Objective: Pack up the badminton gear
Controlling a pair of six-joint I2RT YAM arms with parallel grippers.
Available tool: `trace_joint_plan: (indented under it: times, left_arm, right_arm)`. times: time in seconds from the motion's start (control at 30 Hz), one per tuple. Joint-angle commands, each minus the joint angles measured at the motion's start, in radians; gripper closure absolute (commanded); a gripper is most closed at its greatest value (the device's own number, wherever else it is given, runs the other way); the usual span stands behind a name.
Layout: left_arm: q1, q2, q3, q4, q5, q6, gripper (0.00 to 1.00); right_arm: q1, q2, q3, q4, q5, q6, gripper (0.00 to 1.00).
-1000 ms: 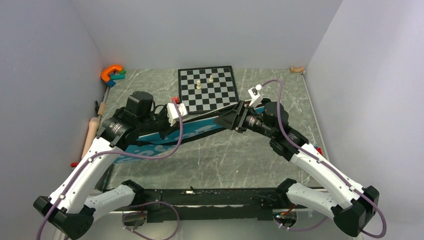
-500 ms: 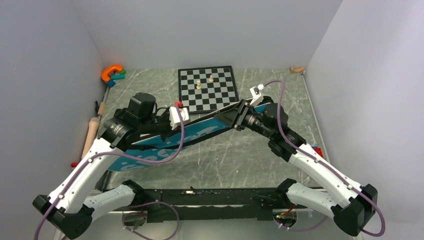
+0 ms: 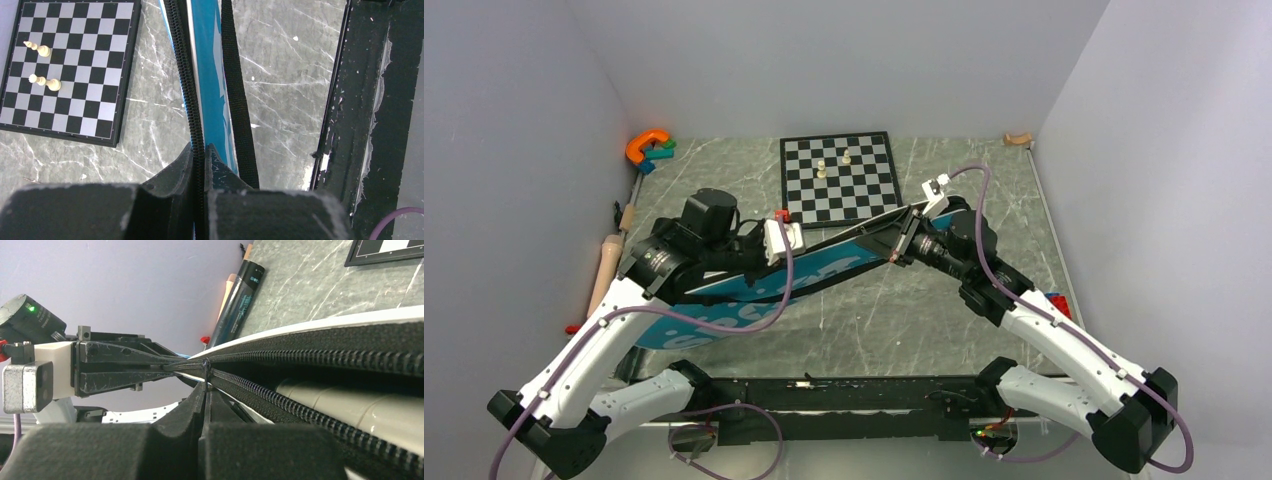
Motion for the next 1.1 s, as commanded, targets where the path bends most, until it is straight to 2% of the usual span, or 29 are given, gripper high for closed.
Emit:
trace_joint_plan:
  times: [0.0, 0.3, 0.7, 0.9, 1.07]
  left_arm:
    - [-0.016, -0.04, 0.053, 0.062, 0.05, 0.038, 1.0]
    - [-0.023, -0.037, 0.057, 0.052, 0.048, 0.047, 1.0]
    - [-0.03, -0.037, 0.07, 0.035, 0.045, 0.055, 1.0]
    - [-0.036, -0.034, 0.074, 0.03, 0.049, 0.052, 1.0]
    - [-0.039, -0.033, 0.079, 0.027, 0.051, 0.054, 1.0]
  right_arm:
    - [0.001, -0.044, 0.0, 0.026, 0.027, -0.005, 1.0]
    - [-0.018, -0.141, 0.029, -0.134, 0.088, -0.062, 1.0]
    - [-0.131, -0.248, 0.118, -0.376, 0.151, -0.163, 1.0]
    - [-0.168, -0.295, 0.215, -0.551, 0.283, -0.237, 1.0]
    - [-0.174, -0.326, 0.285, -0.678, 0.465, -0.279, 1.0]
